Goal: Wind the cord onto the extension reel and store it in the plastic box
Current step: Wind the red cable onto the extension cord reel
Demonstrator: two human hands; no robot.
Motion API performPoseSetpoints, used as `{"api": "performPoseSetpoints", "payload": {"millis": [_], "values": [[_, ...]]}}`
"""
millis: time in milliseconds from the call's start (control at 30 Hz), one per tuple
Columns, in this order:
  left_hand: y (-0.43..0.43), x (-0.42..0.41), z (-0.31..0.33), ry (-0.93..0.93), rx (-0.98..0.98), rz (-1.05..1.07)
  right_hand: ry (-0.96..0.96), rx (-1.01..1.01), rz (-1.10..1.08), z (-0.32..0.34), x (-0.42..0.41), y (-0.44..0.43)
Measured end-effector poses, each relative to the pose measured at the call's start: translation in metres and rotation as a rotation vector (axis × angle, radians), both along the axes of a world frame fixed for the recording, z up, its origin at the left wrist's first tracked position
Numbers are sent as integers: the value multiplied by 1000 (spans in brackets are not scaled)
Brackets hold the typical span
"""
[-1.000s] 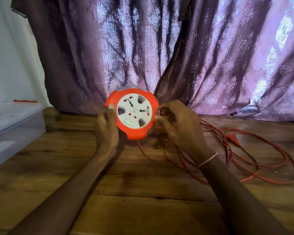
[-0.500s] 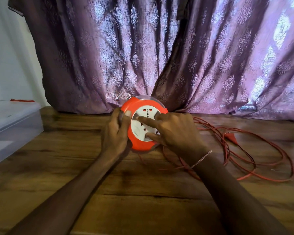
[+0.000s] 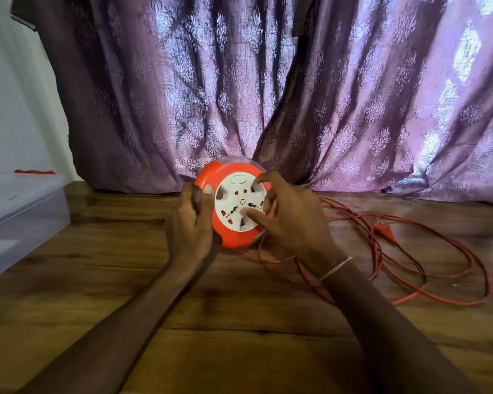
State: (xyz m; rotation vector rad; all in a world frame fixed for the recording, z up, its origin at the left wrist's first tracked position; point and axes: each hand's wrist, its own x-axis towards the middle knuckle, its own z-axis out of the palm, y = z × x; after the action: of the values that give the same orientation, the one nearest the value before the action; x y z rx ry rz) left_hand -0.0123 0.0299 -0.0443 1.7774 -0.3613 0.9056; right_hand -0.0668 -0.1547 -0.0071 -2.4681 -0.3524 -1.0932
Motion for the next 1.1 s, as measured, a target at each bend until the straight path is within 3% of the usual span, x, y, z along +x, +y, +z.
{"api": "performPoseSetpoints", "payload": {"millis": [67,133,200,333,400,500,600,633,667,767,833,933,1100], "values": [[1,0,2,10,-30,-5,-111,-351,-16,1,0,-11],[0,-2,2,13,-34,-16,-148,-569,-60,0,0,-10],[-1,-3,1,4,4,-26,-167,-655,-74,-1,0,-6],[-1,-3,0,-40,63,-14,-220,-607,-93,-1,-1,0],[-2,-6,1,-65,74,9,-202,-434,-133,0,0,6],[-5,-13,3,-94,61,20,-43,38,-178,-3,3,21],[-6,-13,4,-107,60,31,210,581,5,1,4,31],[-6,-12,4,-104,62,37,248,635,52,2,3,30],[-6,-11,4,-96,61,43,235,553,45,3,3,28],[-5,-7,4,-68,7,58,-51,-46,-122,2,3,11],[-4,-4,6,-57,-35,52,-175,-285,-88,7,-1,4],[-1,-4,6,-56,-13,45,-223,-501,-76,11,-7,2],[2,-6,7,-68,10,35,-178,-639,-55,11,-7,4]]}}
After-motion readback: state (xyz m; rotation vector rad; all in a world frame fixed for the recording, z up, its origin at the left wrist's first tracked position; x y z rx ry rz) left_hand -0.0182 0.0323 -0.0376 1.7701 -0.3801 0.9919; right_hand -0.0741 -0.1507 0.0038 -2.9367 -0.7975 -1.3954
